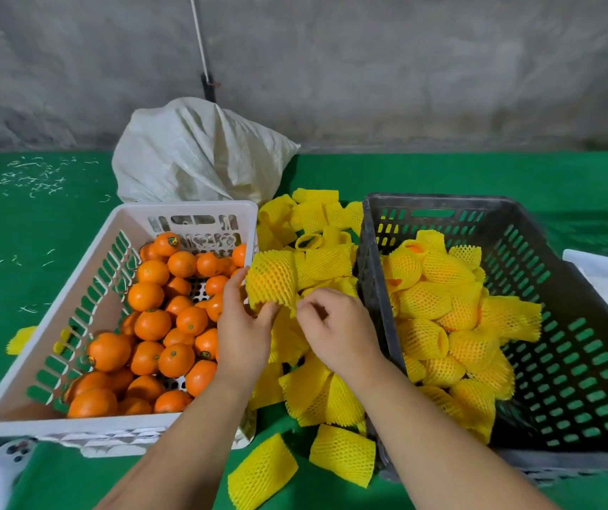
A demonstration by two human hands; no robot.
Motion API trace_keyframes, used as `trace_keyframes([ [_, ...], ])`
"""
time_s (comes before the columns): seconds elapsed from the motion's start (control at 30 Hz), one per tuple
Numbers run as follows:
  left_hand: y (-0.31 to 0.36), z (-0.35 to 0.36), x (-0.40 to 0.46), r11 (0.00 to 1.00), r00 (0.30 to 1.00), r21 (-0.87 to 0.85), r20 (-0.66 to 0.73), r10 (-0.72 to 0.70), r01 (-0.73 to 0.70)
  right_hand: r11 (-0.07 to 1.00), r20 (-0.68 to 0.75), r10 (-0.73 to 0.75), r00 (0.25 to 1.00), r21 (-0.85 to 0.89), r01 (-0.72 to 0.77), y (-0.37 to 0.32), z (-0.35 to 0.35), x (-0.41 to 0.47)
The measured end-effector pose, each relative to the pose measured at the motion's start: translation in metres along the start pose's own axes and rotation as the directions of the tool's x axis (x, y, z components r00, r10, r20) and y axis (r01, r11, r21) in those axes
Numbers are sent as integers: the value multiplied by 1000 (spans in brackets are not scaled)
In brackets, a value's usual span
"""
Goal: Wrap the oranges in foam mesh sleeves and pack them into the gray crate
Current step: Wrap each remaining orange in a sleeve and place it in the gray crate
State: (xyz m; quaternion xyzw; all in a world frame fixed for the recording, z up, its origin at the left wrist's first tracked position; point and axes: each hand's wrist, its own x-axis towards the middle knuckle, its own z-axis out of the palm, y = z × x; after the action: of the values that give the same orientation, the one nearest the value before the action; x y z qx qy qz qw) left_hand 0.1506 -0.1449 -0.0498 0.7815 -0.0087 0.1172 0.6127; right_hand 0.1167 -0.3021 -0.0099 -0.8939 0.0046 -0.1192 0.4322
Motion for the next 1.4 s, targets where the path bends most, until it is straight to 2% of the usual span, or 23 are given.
trace_keyframes([
  [0.07, -3, -2, -6, 998, 997, -5, 58, 60, -59, 955, 68, 176, 982, 231, -187, -5, 0, -1],
  [0.1, -3, -2, -10, 996, 990, -11, 110, 84, -83, 892, 164, 247, 955, 347, -290, -9, 1, 0],
  [0.17, -2, 2, -16, 992, 971, 40, 216, 106, -118, 745, 333, 302, 893, 502, -439, -14, 6, 1],
  [0.2, -1, 3, -17, 988, 964, 84, 246, 104, -128, 716, 354, 300, 886, 530, -454, -16, 6, 2],
  [0.3, 1, 4, -15, 980, 957, 102, 254, 139, -170, 782, 298, 257, 919, 495, -379, -15, 4, 0],
  [0.37, 4, 4, -17, 976, 949, 90, 267, 168, -198, 780, 266, 233, 935, 524, -344, -15, 2, -3],
  [0.47, 0, -2, -15, 939, 960, 255, 219, 175, -229, 774, 165, 277, 947, 546, -321, -15, -12, 1],
  [0.5, -4, -8, -12, 915, 966, 333, 198, 168, -228, 729, 125, 328, 936, 597, -335, -14, -21, 6],
  [0.6, -23, -31, -1, 788, 971, 574, 201, 129, -223, 429, 74, 482, 873, 849, -309, 1, -56, 28],
  [0.63, -29, -36, 0, 760, 977, 620, 194, 93, -195, 387, 37, 530, 847, 878, -280, 7, -65, 34],
  [0.7, -37, -40, -1, 812, 987, 581, 154, -48, -51, 321, -20, 645, 764, 914, -247, 21, -75, 44],
  [0.77, -38, -38, -1, 899, 964, 414, 147, -220, 142, 209, 24, 721, 693, 945, -250, 32, -76, 47],
  [0.83, -37, -39, 2, 923, 950, 342, 186, -249, 175, 176, 56, 729, 682, 948, -266, 38, -70, 46],
  [0.87, -37, -42, 4, 937, 955, 327, 217, -201, 123, 237, 23, 710, 704, 933, -269, 38, -66, 44],
  [0.93, -38, -52, 8, 934, 945, 358, 309, -110, -8, 555, -133, 594, 794, 782, -284, 34, -58, 40],
  [1.0, -47, -64, 19, 807, 923, 568, 377, -80, -162, 873, -203, 358, 911, 420, -249, 27, -49, 36],
  [1.03, -51, -68, 24, 697, 910, 678, 406, -89, -234, 964, -179, 229, 957, 181, -197, 25, -44, 34],
  [1.1, -56, -74, 31, 516, 881, 815, 421, -217, -262, 974, -6, 67, 998, -217, -66, 19, -33, 32],
  [1.17, -62, -75, 30, 392, 809, 868, 453, -376, -304, 927, 263, 74, 962, -374, 31, 8, -16, 31],
  [1.23, -70, -73, 24, 307, 697, 901, 431, -573, -305, 872, 526, 144, 838, -468, 144, 0, 6, 26],
  [1.3, -73, -71, 22, 304, 598, 924, 381, -705, -230, 791, 693, 232, 682, -543, 283, -4, 30, 19],
  [1.33, -72, -71, 22, 317, 578, 924, 382, -722, -215, 760, 738, 271, 618, -558, 334, -4, 41, 15],
  [1.4, -67, -69, 20, 337, 580, 911, 411, -703, -236, 741, 770, 327, 548, -569, 357, 1, 55, 10],
])
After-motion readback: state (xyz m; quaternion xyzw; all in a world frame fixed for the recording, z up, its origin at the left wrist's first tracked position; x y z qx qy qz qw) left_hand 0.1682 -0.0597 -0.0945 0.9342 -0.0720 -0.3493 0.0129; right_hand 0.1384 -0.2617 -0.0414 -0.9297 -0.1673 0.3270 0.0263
